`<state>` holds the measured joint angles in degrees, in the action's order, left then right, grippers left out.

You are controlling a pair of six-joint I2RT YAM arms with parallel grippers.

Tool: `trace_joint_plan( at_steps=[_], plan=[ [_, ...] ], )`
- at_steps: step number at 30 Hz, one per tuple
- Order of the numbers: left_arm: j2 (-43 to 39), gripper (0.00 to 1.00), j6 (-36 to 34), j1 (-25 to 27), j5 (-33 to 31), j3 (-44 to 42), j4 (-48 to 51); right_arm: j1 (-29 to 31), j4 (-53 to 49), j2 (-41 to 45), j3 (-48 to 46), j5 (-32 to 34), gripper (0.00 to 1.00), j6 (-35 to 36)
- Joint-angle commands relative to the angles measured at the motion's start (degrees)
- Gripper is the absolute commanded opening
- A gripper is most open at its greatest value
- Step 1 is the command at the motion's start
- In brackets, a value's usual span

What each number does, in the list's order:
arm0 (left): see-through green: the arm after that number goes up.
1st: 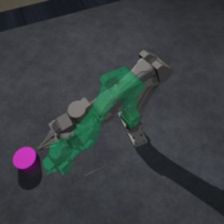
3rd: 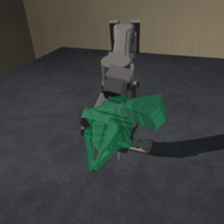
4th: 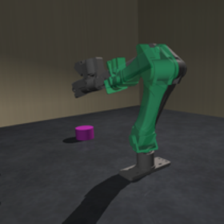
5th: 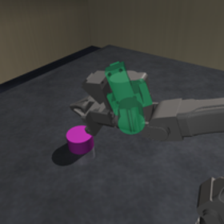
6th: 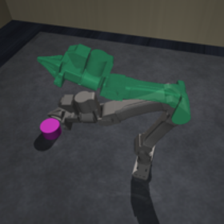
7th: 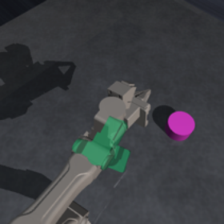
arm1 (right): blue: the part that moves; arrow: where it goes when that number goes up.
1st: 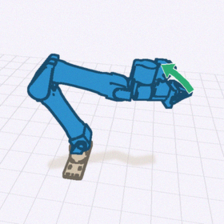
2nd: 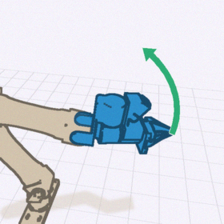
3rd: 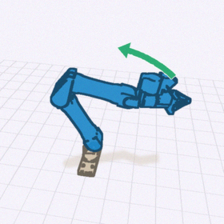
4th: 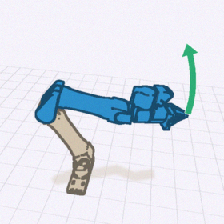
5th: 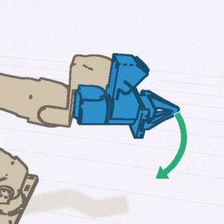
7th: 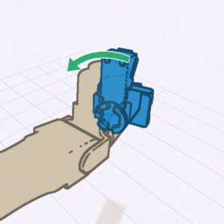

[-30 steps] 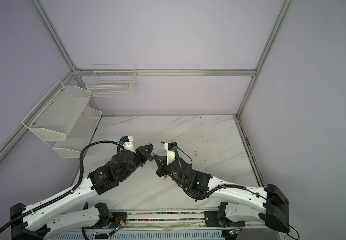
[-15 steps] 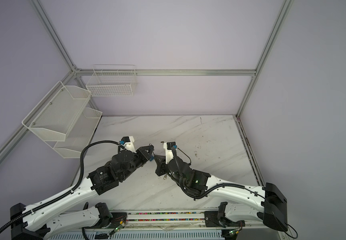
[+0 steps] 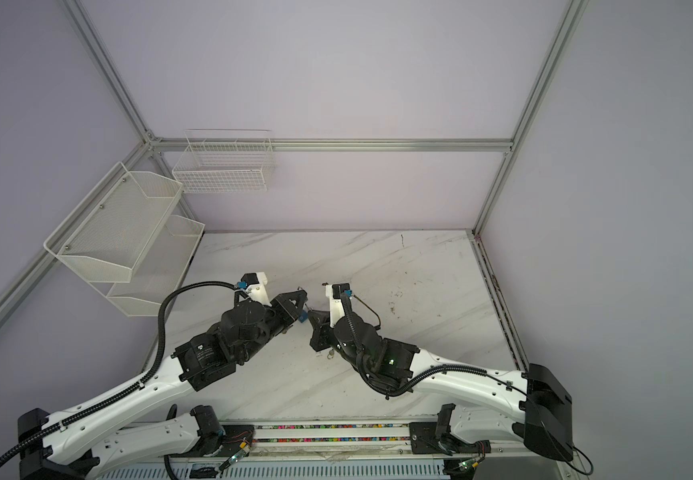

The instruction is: Unlock with the key

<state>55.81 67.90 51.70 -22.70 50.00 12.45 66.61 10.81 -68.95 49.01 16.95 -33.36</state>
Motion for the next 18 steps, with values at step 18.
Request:
trace_joint_plan(
  at_steps=[18],
  plan=[
    [-1.1, 0.00, -1.4, -0.2, 0.0, 0.0, -1.5, -2.0, 0.1, -0.8, 1.5, -1.1, 0.00, -0.5]
  ],
)
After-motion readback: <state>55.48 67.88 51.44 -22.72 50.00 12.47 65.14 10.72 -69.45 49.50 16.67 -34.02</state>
